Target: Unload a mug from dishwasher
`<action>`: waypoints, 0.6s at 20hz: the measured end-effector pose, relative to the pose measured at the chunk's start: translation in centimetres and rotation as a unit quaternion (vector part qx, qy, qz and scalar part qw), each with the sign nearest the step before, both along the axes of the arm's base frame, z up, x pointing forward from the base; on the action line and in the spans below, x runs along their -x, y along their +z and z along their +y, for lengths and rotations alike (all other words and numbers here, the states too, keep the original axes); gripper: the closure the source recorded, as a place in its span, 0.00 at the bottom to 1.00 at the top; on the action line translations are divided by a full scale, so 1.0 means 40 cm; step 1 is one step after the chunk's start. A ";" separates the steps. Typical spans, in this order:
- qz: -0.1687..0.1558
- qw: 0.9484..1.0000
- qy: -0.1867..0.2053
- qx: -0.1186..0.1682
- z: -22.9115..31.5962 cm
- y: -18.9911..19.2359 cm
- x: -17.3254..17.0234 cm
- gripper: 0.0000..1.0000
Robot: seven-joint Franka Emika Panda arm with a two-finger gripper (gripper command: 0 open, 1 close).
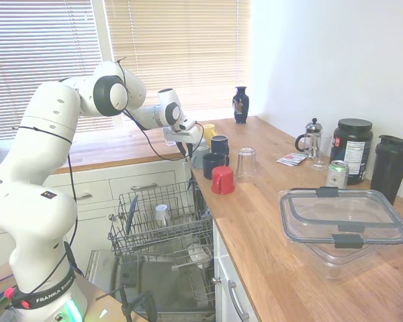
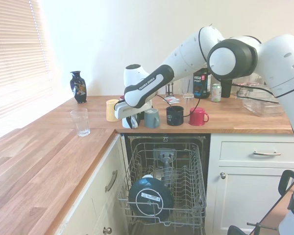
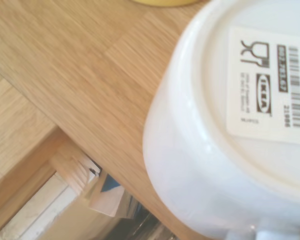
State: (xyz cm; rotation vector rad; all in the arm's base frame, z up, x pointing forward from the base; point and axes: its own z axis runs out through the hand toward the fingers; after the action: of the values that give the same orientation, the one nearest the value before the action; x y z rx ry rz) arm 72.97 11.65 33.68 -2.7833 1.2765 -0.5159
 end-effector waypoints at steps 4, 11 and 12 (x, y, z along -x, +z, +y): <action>-0.014 1.000 -0.005 0.000 -0.022 0.044 0.008 0.00; -0.044 0.999 0.006 0.003 0.003 0.211 0.175 0.00; -0.049 0.999 0.008 0.006 0.016 0.230 0.209 0.00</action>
State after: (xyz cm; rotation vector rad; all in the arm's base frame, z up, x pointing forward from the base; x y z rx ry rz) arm 64.60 12.30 42.90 -2.7369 1.2336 -0.6518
